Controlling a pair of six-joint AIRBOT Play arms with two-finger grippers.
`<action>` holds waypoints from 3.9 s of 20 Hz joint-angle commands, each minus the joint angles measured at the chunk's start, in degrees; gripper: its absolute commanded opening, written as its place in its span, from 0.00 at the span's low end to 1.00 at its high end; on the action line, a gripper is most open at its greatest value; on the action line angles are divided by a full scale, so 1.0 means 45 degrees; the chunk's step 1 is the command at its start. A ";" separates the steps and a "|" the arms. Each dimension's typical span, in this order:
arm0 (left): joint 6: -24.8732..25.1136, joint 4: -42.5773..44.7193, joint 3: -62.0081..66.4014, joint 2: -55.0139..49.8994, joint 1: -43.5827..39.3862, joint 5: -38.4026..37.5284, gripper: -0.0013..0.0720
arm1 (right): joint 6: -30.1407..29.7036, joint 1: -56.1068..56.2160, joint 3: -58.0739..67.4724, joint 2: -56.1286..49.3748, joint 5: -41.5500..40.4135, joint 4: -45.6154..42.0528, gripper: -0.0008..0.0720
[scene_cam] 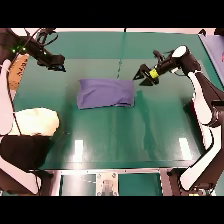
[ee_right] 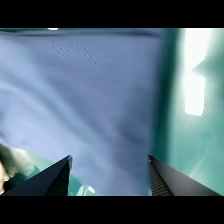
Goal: Fold the shirts.
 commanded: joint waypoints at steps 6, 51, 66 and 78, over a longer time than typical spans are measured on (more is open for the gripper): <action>-0.0291 0.0155 0.0000 0.0000 0.0010 0.0272 0.04 | -0.2186 0.1112 -0.3269 -0.0437 -0.3011 0.3118 0.76; -0.0238 0.0141 0.0000 0.0000 0.0010 -0.0471 0.04 | 0.2055 -1.3532 -0.5061 0.8456 0.3502 -0.6222 0.04; -0.0403 -0.0563 0.0029 0.0481 0.0010 -0.0136 0.04 | 0.2317 -1.2347 -0.4639 0.8291 0.3410 -0.6654 0.05; -0.0986 -0.1214 -0.8932 0.7305 -0.0015 0.1394 0.04 | 0.0024 -0.4012 -1.0117 1.1900 -0.0971 -0.5013 0.04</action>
